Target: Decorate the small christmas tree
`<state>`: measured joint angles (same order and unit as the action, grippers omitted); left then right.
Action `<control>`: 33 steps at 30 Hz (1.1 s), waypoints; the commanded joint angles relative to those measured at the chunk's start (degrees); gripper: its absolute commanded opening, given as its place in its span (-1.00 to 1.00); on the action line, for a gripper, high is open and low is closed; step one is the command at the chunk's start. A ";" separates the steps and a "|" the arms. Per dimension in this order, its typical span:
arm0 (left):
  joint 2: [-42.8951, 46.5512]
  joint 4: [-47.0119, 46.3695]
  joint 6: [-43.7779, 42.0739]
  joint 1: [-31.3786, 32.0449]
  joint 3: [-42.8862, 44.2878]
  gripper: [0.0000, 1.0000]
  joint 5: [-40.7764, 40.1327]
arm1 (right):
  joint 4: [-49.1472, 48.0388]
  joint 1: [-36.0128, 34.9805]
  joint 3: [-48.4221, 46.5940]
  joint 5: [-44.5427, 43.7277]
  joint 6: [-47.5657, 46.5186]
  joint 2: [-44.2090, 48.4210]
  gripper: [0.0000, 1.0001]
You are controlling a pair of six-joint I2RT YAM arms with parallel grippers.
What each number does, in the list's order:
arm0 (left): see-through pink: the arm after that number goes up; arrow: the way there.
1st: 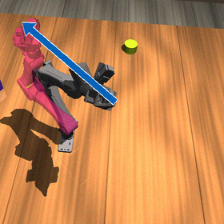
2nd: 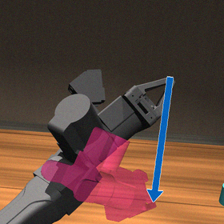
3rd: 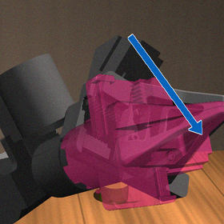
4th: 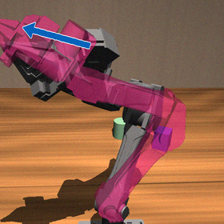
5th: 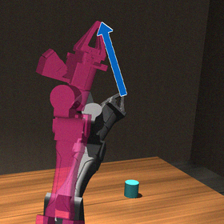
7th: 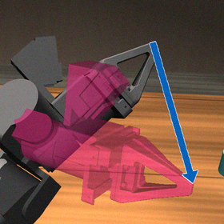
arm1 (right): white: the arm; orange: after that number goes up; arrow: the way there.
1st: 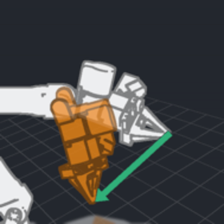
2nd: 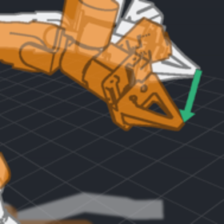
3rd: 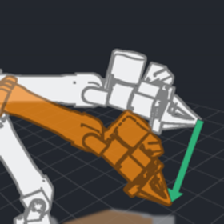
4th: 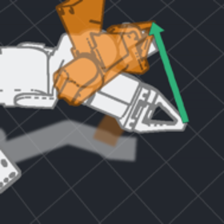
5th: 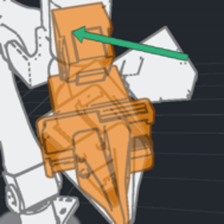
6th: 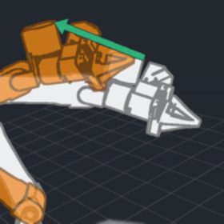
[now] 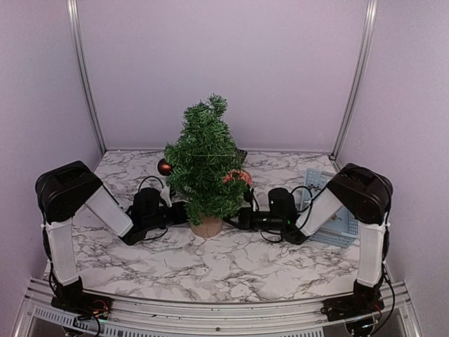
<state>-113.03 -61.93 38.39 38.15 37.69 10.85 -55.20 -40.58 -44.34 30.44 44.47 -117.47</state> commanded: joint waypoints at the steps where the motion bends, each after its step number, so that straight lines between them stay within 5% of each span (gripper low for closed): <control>1: 3.69 -1.37 0.26 -1.56 -3.04 -0.35 -1.19 | 1.74 1.39 2.45 -2.39 -2.38 5.43 -0.55; 10: 11.94 -1.19 -0.95 -5.20 -10.37 -0.15 -4.93 | 12.45 5.67 9.56 -7.54 -10.93 20.44 -0.51; 18: 27.15 7.57 -7.11 -10.50 -16.05 0.29 -8.53 | 31.45 6.96 8.98 -19.35 -24.86 40.19 -0.42; 23: 38.90 13.58 -8.35 -13.29 -18.89 0.96 -17.33 | 41.89 10.57 6.88 -23.30 -29.96 48.95 -0.15; 28: 45.20 22.00 -7.99 -16.21 -17.37 0.98 -21.26 | 50.76 17.37 4.88 -22.34 -32.28 55.37 0.22; 33: 45.93 24.55 -12.06 -16.21 -15.63 0.98 -16.13 | 63.27 30.16 0.56 -16.01 -34.18 56.38 0.23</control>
<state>-67.46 -43.07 29.85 22.00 19.81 -7.53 -5.50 -18.63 -38.72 10.90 13.30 -61.58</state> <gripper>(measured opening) 0.989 0.626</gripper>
